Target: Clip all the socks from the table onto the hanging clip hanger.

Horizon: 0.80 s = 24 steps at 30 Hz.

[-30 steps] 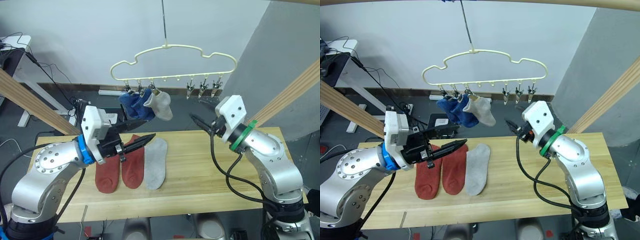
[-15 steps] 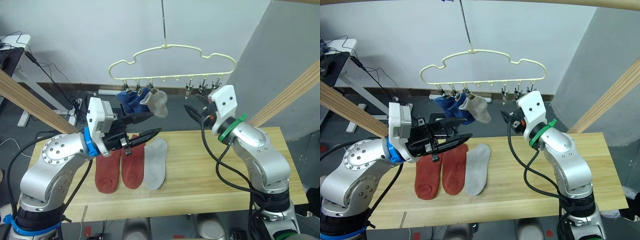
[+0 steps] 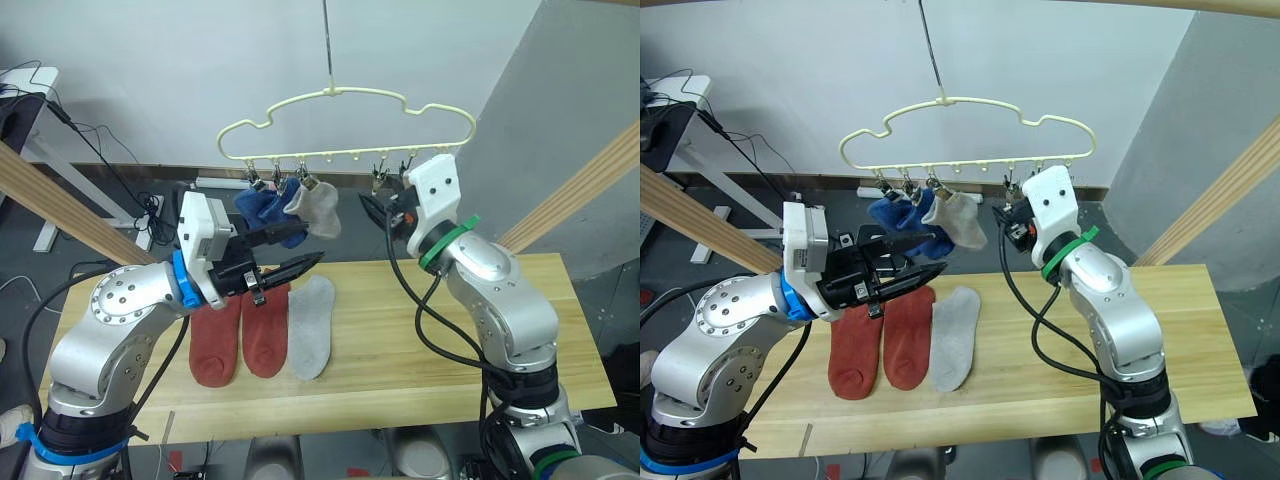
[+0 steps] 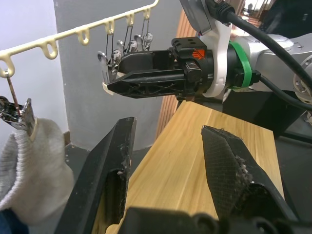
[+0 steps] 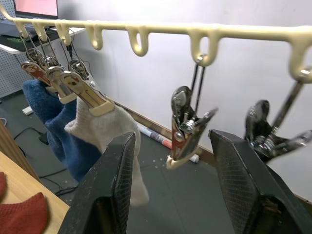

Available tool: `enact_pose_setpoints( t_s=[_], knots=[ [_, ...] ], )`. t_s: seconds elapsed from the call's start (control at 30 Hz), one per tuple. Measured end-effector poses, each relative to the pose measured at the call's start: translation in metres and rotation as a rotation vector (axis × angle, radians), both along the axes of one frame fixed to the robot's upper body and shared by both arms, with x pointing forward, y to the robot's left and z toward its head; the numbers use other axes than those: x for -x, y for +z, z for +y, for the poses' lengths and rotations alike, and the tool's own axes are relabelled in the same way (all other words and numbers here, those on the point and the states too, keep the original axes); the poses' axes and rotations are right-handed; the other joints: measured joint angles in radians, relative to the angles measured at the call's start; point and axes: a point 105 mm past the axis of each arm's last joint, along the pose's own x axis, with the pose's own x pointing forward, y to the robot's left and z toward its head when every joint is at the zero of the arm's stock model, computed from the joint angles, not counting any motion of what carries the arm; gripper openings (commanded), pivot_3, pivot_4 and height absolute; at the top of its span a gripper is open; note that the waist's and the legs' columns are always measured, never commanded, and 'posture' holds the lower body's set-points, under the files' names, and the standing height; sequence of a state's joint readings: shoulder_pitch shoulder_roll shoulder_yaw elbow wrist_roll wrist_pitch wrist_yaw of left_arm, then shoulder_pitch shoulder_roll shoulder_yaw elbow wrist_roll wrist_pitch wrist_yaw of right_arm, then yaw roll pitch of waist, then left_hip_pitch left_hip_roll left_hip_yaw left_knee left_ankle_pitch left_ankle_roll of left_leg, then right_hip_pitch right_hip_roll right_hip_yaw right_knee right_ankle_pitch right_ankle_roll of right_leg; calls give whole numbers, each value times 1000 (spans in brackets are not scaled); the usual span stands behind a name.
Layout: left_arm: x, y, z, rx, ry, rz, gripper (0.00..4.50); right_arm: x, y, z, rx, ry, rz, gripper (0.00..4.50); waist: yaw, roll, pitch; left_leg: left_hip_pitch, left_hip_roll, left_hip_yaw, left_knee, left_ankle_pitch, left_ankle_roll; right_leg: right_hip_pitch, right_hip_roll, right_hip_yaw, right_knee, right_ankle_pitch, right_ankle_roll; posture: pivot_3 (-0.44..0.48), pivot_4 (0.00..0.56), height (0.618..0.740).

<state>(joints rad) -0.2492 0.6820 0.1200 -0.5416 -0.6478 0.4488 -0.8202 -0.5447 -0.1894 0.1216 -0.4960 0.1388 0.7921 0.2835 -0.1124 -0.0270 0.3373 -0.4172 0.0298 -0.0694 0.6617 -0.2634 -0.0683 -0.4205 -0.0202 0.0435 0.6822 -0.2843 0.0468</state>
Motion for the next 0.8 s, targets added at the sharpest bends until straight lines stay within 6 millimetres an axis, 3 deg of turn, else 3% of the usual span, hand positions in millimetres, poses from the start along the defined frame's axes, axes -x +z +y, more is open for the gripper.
enact_pose_setpoints(
  t_s=[0.8],
  knots=[
    [-5,-7,1,-2,12,22,2343,-6,11,23,-115,8,4,2482,-1,0,-1,0,0,0,1,1,0,0,0,0,3,0,-1,-191,279,740]
  ],
)
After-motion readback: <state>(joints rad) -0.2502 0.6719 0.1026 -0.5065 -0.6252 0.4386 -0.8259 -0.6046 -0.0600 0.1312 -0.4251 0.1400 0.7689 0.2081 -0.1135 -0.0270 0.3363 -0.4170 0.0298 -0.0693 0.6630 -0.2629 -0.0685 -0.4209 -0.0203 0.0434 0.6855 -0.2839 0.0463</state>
